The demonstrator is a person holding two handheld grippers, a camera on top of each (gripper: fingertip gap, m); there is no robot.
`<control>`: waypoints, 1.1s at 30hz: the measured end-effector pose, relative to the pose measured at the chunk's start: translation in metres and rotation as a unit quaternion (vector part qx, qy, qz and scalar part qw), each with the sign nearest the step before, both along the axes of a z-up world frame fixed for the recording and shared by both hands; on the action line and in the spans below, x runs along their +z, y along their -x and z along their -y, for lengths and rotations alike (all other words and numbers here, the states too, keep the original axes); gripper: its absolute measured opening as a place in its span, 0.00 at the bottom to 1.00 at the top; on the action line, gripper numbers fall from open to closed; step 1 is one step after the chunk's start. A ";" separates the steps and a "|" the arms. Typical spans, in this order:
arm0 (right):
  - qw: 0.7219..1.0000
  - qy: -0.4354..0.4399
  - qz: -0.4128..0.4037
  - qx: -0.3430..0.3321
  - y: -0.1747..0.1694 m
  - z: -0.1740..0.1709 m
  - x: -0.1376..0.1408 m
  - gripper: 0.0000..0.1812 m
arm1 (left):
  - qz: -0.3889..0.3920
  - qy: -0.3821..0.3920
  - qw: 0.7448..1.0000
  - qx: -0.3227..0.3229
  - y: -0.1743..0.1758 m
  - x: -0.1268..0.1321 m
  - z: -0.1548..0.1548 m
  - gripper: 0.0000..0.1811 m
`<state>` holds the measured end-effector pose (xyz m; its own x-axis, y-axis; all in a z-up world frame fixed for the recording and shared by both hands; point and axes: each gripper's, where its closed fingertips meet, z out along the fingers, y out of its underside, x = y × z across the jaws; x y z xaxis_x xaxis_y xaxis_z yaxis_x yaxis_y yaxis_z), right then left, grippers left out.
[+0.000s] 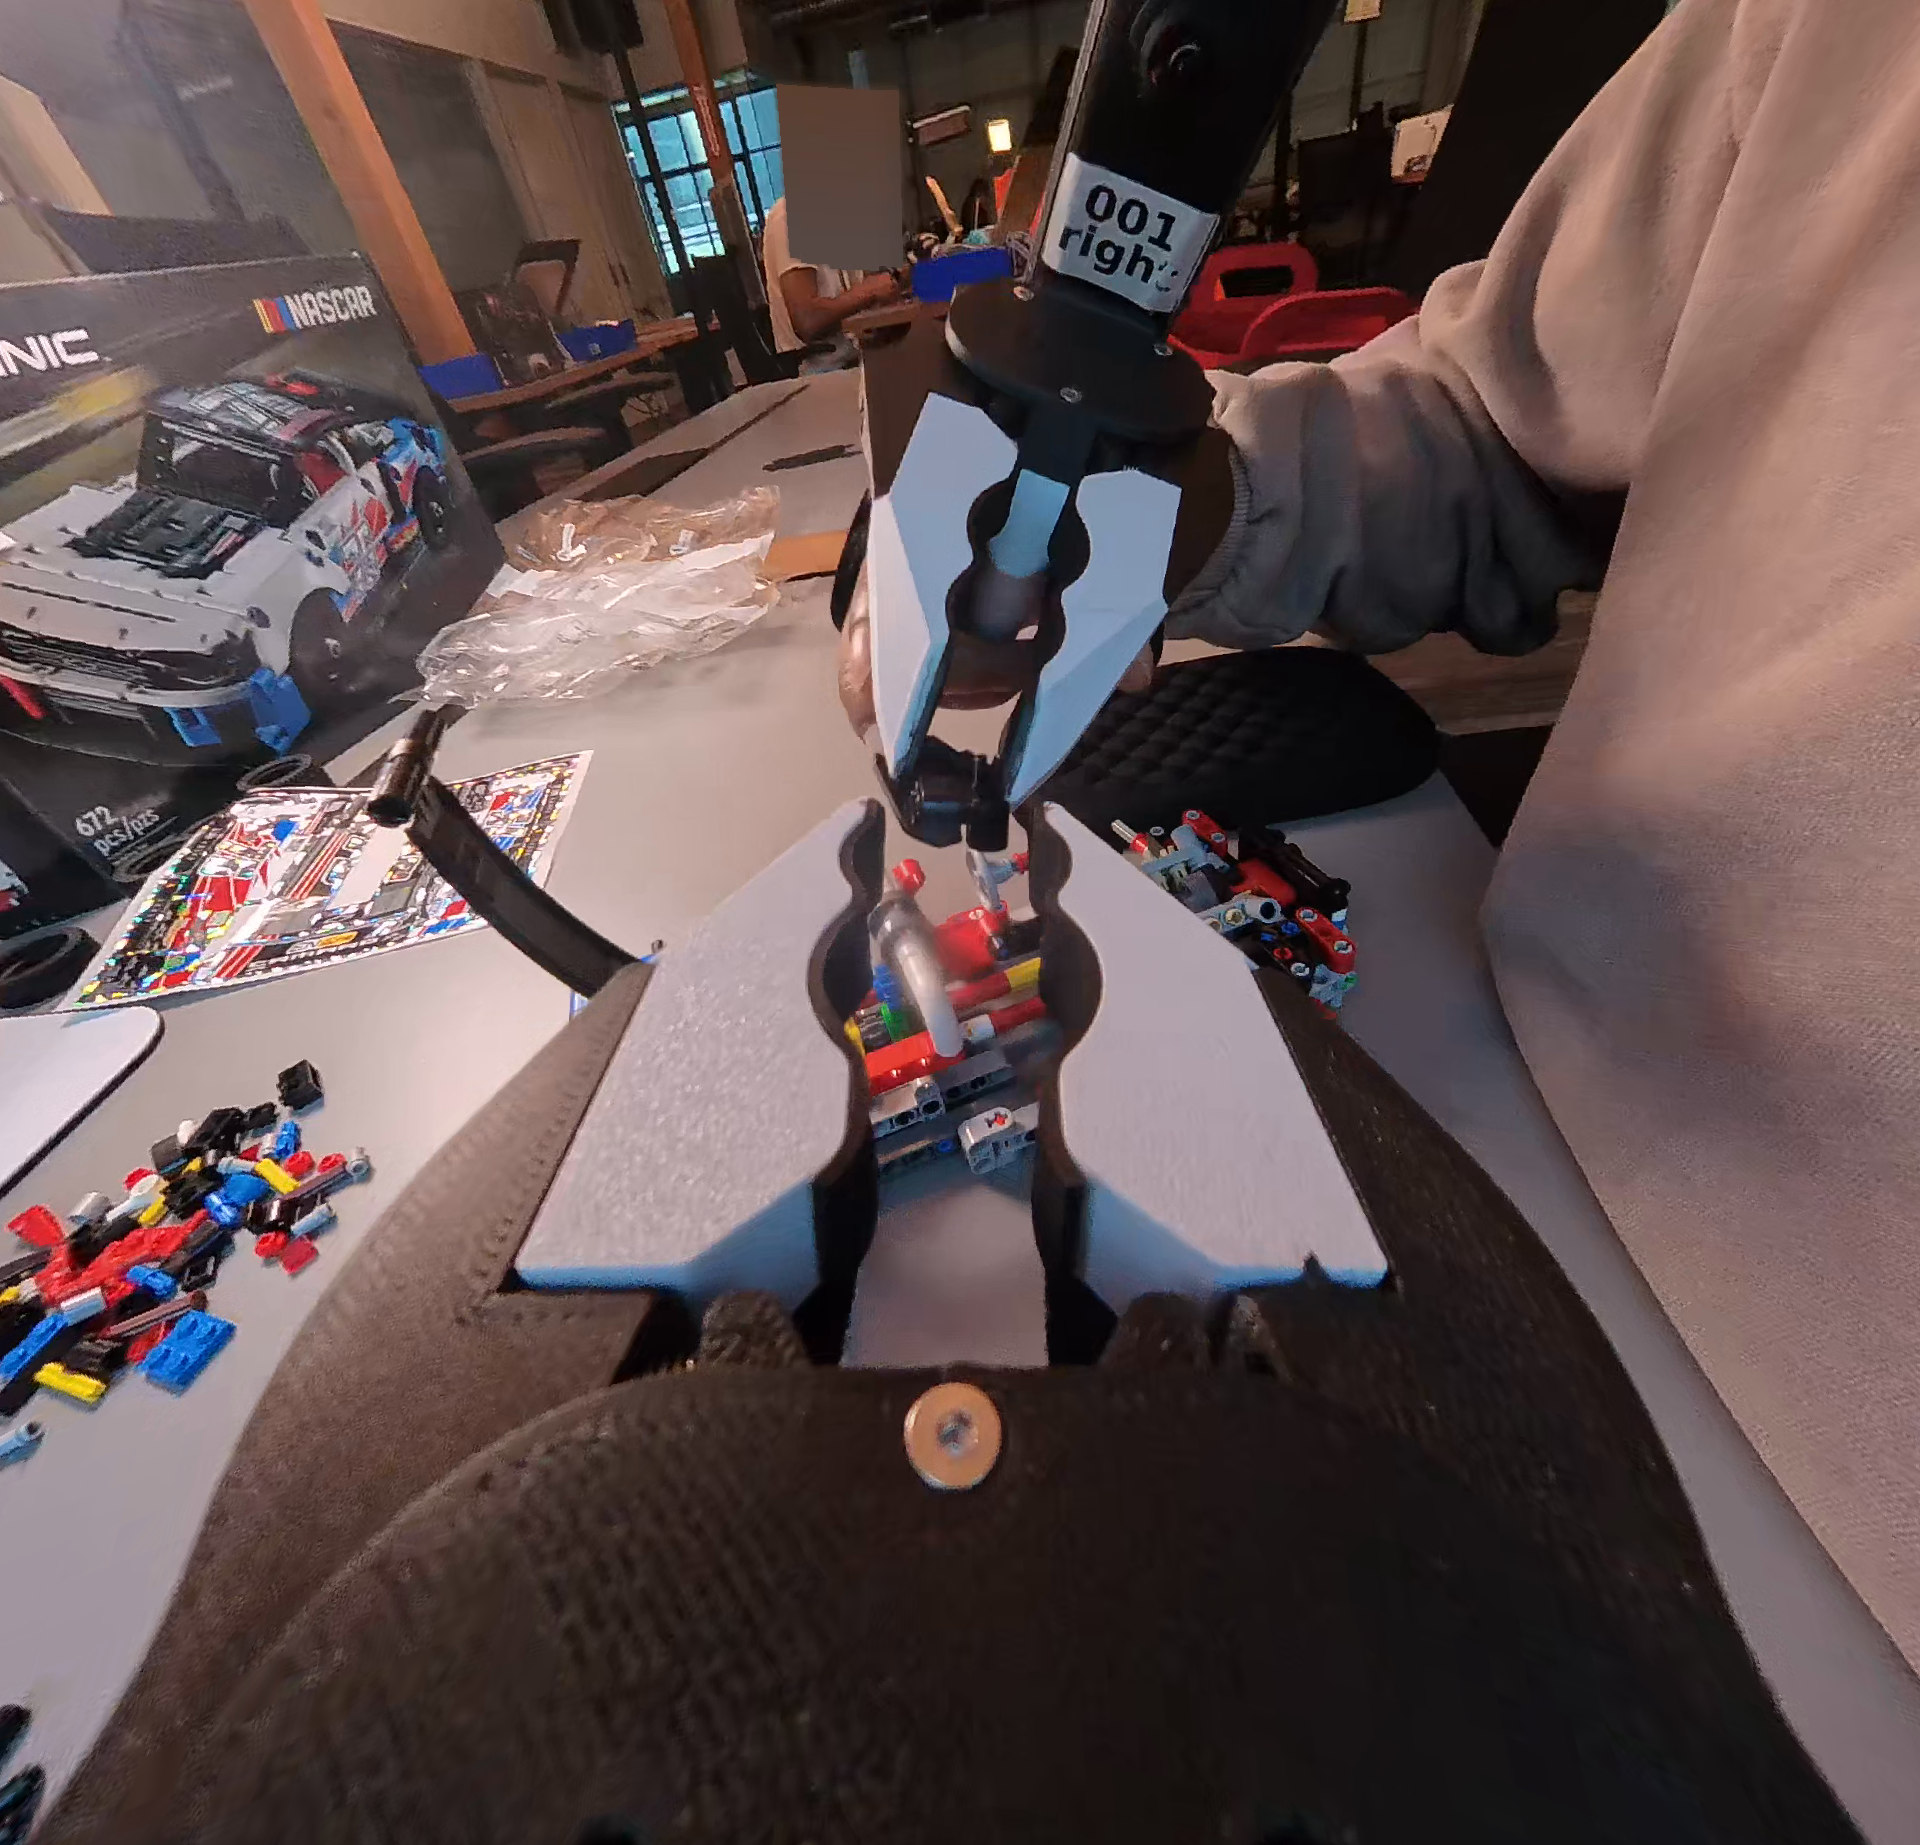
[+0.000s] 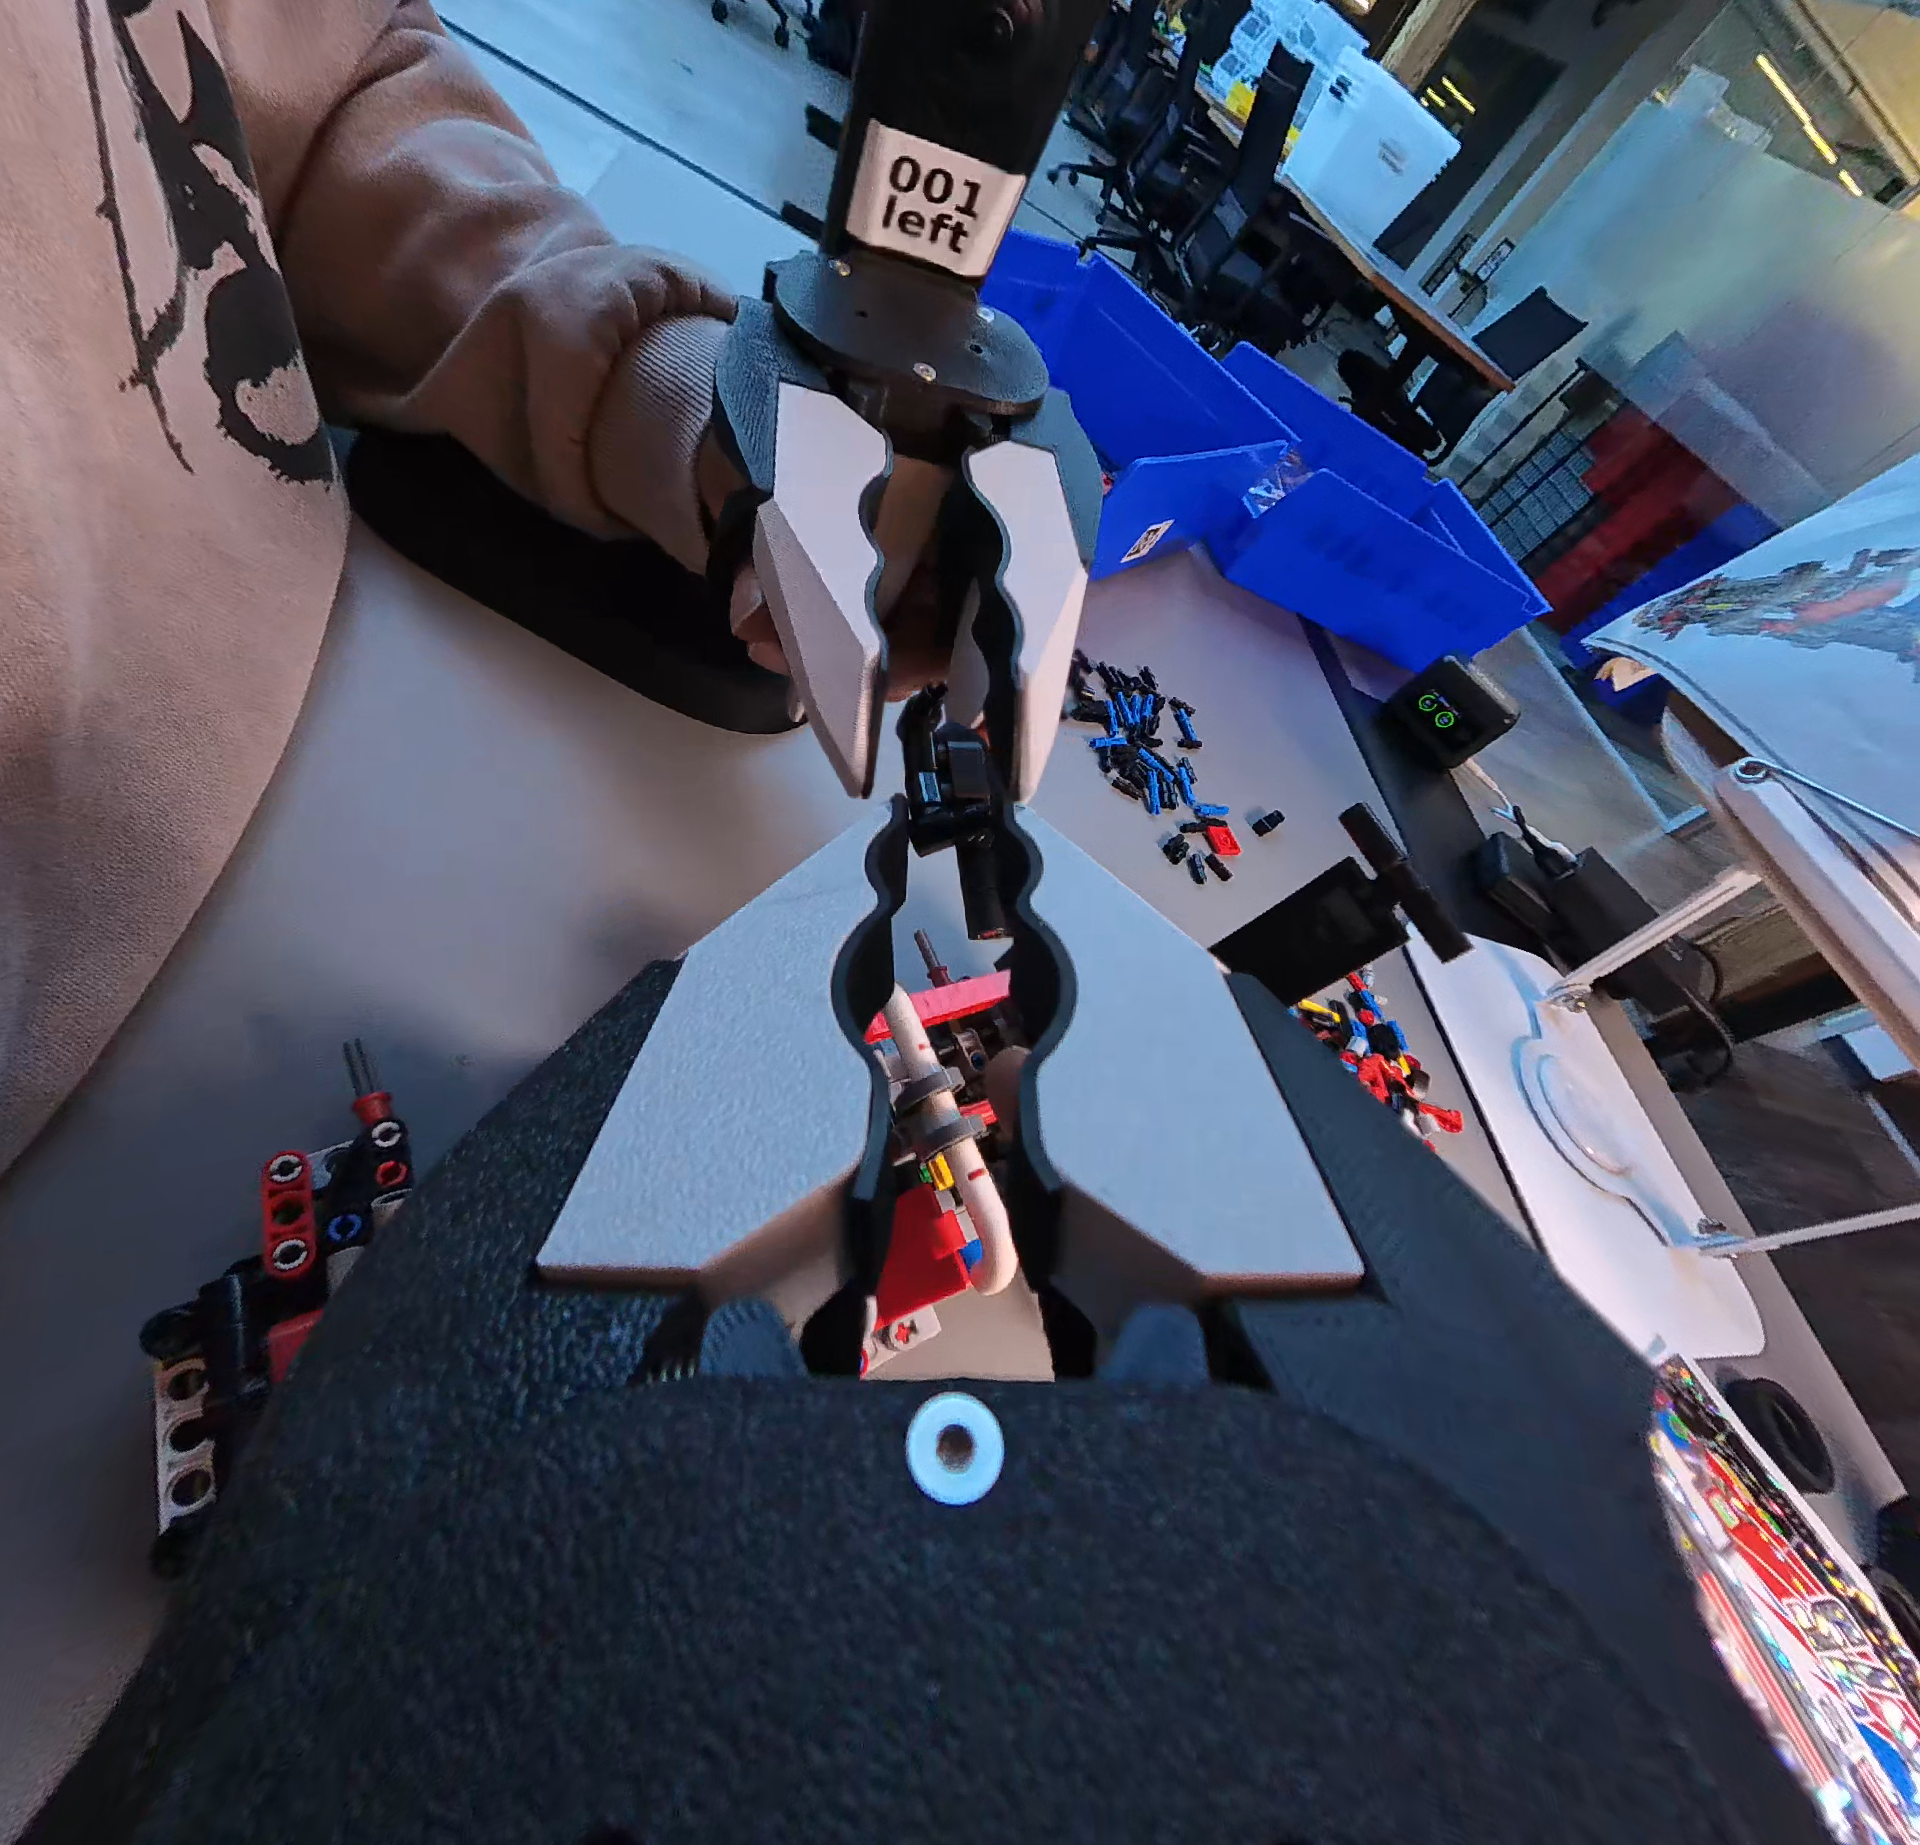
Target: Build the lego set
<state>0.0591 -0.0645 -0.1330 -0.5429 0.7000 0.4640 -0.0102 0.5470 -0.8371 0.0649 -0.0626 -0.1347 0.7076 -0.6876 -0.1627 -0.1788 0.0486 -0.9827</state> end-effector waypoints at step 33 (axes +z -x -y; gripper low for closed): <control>0.989 -0.087 -0.096 -0.067 0.005 -0.006 0.004 0.08 | 0.258 0.165 0.951 -0.031 0.008 0.004 -0.004 0.16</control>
<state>0.0542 -0.0588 -0.1291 -0.3416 0.6597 0.6694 -0.0777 0.6900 -0.7196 0.0566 -0.0583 -0.1311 0.5909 -0.6835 0.4285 0.3255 -0.2840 -0.9019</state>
